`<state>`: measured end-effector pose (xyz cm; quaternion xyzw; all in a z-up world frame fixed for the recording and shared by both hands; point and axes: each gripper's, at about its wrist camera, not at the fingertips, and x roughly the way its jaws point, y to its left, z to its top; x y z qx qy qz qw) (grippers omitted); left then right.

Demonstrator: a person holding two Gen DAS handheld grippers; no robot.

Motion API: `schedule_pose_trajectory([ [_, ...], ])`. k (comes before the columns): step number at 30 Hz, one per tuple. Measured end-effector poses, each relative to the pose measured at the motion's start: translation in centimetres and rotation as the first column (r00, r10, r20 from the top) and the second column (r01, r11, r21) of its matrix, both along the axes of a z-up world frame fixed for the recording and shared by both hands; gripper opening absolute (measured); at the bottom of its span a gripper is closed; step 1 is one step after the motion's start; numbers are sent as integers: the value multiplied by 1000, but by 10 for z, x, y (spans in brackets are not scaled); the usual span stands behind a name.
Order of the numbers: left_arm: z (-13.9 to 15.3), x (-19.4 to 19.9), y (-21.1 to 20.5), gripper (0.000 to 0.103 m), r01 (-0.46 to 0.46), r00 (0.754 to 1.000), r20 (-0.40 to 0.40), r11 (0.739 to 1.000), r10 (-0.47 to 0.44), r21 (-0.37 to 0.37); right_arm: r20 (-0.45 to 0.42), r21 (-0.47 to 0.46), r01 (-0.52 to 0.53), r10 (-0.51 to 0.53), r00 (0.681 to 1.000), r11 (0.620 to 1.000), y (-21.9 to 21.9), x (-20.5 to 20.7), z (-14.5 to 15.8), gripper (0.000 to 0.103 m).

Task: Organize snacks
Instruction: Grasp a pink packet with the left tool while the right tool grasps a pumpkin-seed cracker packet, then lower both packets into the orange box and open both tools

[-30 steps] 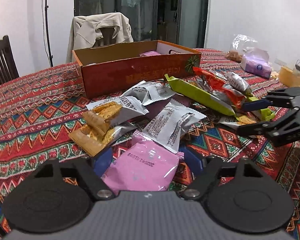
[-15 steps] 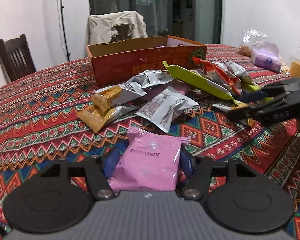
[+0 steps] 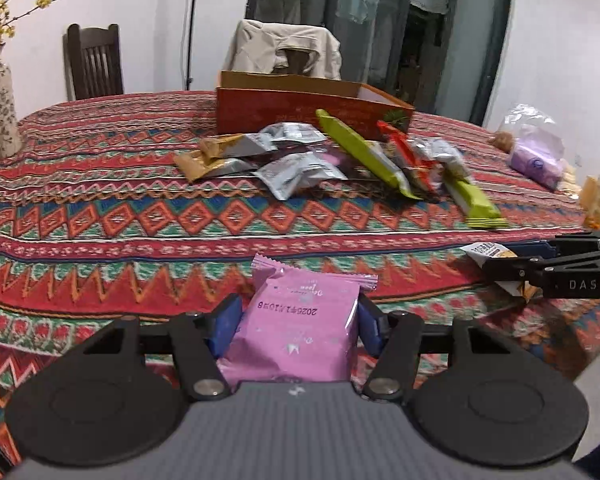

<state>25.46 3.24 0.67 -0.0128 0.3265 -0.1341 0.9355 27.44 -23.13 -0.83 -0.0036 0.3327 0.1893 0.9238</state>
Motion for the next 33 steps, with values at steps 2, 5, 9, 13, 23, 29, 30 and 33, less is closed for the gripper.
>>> schedule_pose_trajectory([
  [2, 6, -3, -6, 61, 9, 1000, 6, 1000, -9, 2, 17, 7, 7, -7, 1000, 1000, -6, -12, 4, 40],
  [5, 14, -8, -14, 61, 19, 999, 31, 1000, -19, -3, 44, 8, 18, -19, 999, 1000, -13, -22, 9, 40],
  [9, 22, -9, -22, 61, 18, 999, 51, 1000, -17, -19, 62, 35, 31, -33, 998, 999, -21, -29, 12, 40],
  [13, 34, 8, -21, 61, -27, 998, 62, 1000, 27, 1, 75, 73, 23, -29, 997, 997, -27, -26, 19, 40],
  [23, 136, 119, 2, 61, -88, 980, 177, 996, 89, -17, 206, 153, -79, 47, 977, 985, -40, 48, 102, 40],
  [29, 191, 198, 9, 61, -106, 969, 220, 993, 114, -49, 239, 178, -111, 67, 969, 978, -49, 137, 168, 40],
  [30, 197, 215, 8, 61, -106, 969, 218, 993, 113, -43, 233, 190, -112, 66, 970, 975, -49, 155, 179, 40],
  [33, 206, 269, 3, 62, -108, 975, 190, 994, 112, -34, 203, 210, -119, 76, 976, 970, -44, 214, 203, 40],
])
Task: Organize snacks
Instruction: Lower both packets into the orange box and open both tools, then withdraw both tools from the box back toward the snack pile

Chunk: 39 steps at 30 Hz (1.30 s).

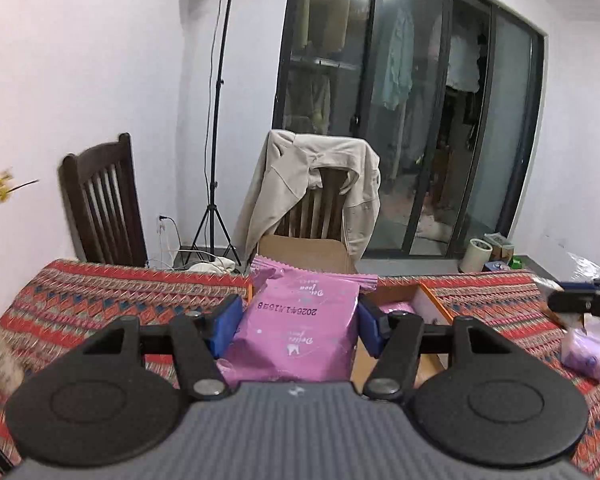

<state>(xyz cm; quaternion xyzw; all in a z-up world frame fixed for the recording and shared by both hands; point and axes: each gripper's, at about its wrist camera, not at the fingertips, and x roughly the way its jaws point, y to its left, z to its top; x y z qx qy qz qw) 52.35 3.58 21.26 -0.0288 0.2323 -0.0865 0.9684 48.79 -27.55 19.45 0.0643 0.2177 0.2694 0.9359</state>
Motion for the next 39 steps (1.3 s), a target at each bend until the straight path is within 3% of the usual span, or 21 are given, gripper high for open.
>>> schedule_pose_trajectory([
  [4, -10, 76, -12, 62, -8, 998, -67, 998, 5, -55, -74, 50, -19, 23, 997, 999, 16, 80, 12, 40],
  [8, -45, 152, -34, 62, -18, 986, -164, 997, 6, -71, -129, 42, -1, 6, 992, 999, 46, 152, -2, 40],
  [12, -100, 209, -56, 62, -12, 959, -284, 998, -5, -58, -238, -19, 35, -38, 971, 999, 68, 230, -54, 40],
  [16, -156, 253, -64, 62, -45, 919, -394, 999, 32, -25, -384, -60, 71, -89, 919, 996, 78, 292, -118, 40],
  [19, -181, 273, -65, 62, -67, 893, -448, 998, 52, -19, -440, -129, 88, -137, 887, 988, 89, 319, -156, 40],
  [23, -190, 274, -64, 69, -67, 892, -449, 997, 49, -26, -469, -181, 99, -174, 866, 979, 101, 331, -182, 45],
  [26, -183, 274, -62, 77, -57, 895, -445, 998, 34, -38, -457, -209, 119, -205, 865, 971, 103, 331, -183, 48],
  [29, -172, 266, -58, 77, -56, 898, -439, 998, 32, -42, -451, -199, 117, -197, 871, 973, 98, 323, -179, 50],
  [32, -151, 246, -54, 77, -32, 910, -414, 999, 16, -33, -433, -200, 119, -196, 880, 973, 92, 313, -162, 50],
  [35, -124, 207, -48, 81, 53, 930, -362, 998, -58, -26, -402, -192, 116, -186, 897, 974, 86, 293, -135, 51],
  [39, -79, 149, -42, 81, 97, 946, -313, 995, -79, 40, -351, -168, 96, -150, 924, 981, 75, 252, -88, 52],
])
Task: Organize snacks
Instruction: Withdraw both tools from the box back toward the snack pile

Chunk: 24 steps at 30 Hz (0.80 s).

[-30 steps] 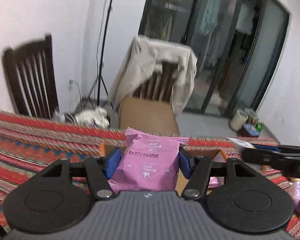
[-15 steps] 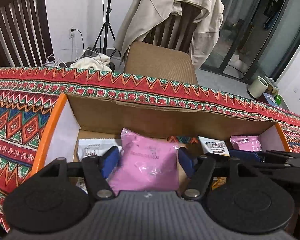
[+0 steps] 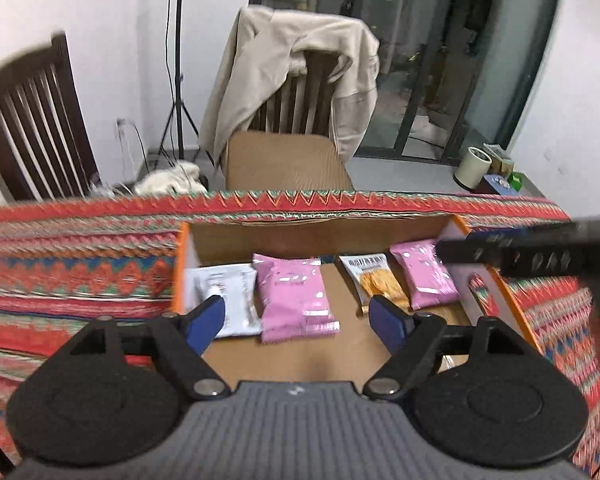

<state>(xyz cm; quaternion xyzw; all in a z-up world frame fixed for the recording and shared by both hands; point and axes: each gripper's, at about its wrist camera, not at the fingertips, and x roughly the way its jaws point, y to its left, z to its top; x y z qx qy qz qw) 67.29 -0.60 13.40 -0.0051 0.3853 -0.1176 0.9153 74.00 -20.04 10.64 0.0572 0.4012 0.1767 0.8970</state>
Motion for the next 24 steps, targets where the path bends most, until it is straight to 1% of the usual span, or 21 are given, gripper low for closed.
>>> schedule_pose_trajectory([
  [2, 25, -28, 2, 83, 9, 1000, 21, 1000, -10, 16, 34, -12, -14, 15, 999, 1000, -6, -23, 25, 54],
  [4, 52, -58, 6, 84, 19, 999, 51, 1000, -20, 11, 75, -26, -27, 29, 997, 999, -11, -52, 55, 59],
  [6, 80, -91, 12, 89, 15, 995, 97, 1000, -15, -2, 117, -38, -45, 49, 992, 998, -15, -80, 83, 69],
  [7, 92, -106, 15, 93, 11, 992, 123, 1000, -10, -9, 142, -46, -51, 57, 988, 998, -18, -97, 98, 71],
  [8, 105, -123, 17, 99, 6, 988, 152, 1000, -3, -18, 162, -52, -54, 62, 985, 997, -21, -112, 111, 76],
  [9, 117, -143, 20, 100, 2, 983, 184, 999, 4, -32, 183, -59, -58, 68, 981, 997, -24, -130, 125, 80],
  [10, 126, -162, 22, 101, 3, 978, 210, 999, 7, -46, 202, -63, -61, 72, 977, 996, -28, -147, 137, 82],
  [12, 140, -202, 25, 102, 12, 968, 251, 999, 1, -51, 243, -68, -61, 76, 967, 996, -39, -180, 160, 93],
  [13, 145, -222, 25, 103, 16, 963, 271, 999, -2, -49, 263, -66, -61, 76, 962, 996, -44, -199, 171, 96],
  [14, 149, -243, 25, 103, 20, 955, 296, 999, -7, -42, 284, -59, -60, 74, 956, 996, -51, -219, 180, 101],
  [15, 152, -260, 26, 103, 20, 949, 314, 999, -8, -34, 302, -52, -59, 72, 950, 997, -57, -236, 187, 103],
  [18, 158, -315, 25, 103, 20, 931, 364, 1000, -12, -18, 341, -37, -58, 67, 938, 998, -75, -289, 203, 103],
  [21, 158, -363, 23, 103, 22, 918, 397, 1000, -16, -10, 368, -21, -73, 75, 927, 997, -88, -341, 208, 103],
  [24, 150, -408, 25, 103, 14, 903, 429, 1000, -6, -16, 403, -18, -88, 88, 911, 996, -97, -388, 208, 103],
])
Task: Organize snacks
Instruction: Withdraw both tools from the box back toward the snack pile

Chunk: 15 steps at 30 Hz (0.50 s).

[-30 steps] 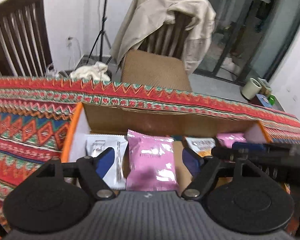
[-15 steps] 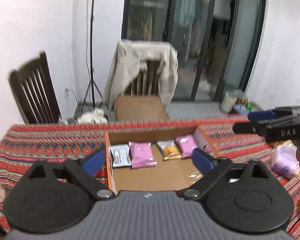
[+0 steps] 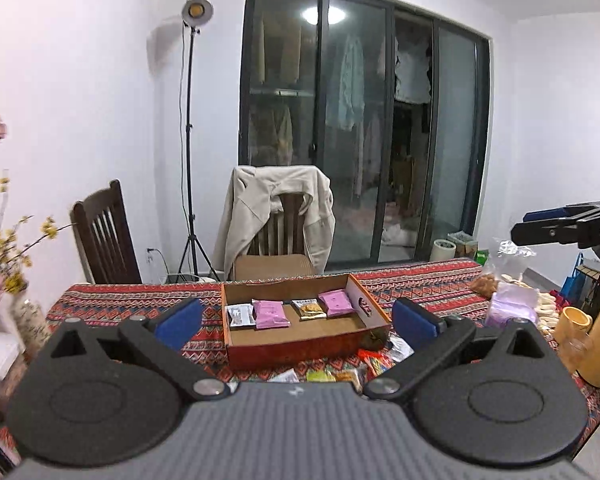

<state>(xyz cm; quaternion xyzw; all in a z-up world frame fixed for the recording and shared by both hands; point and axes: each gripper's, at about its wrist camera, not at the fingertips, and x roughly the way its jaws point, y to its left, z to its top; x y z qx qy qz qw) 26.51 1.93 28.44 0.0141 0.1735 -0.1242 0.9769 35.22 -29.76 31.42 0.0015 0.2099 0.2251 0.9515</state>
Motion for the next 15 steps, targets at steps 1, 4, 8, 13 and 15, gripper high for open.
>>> schedule_pose_trajectory([
  [1, -4, -13, 2, 103, -1, 1000, 22, 1000, 1, -2, 12, 5, -5, 5, 1000, 1000, -2, -14, -1, 103],
  [4, -22, -53, 6, 103, -33, 994, 107, 999, 32, 7, 49, 11, -24, 24, 999, 1000, -9, -60, -10, 103],
  [8, -57, -95, 11, 103, -81, 987, 144, 996, 77, 21, 99, 17, -36, 35, 994, 999, -11, -113, -34, 103],
  [13, -108, -130, 23, 103, -59, 989, 135, 998, 56, 17, 170, 30, -39, 34, 985, 999, -6, -162, -85, 103],
  [15, -130, -142, 29, 103, -67, 989, 134, 997, 64, 24, 169, 39, -19, 12, 986, 999, -4, -173, -108, 103],
])
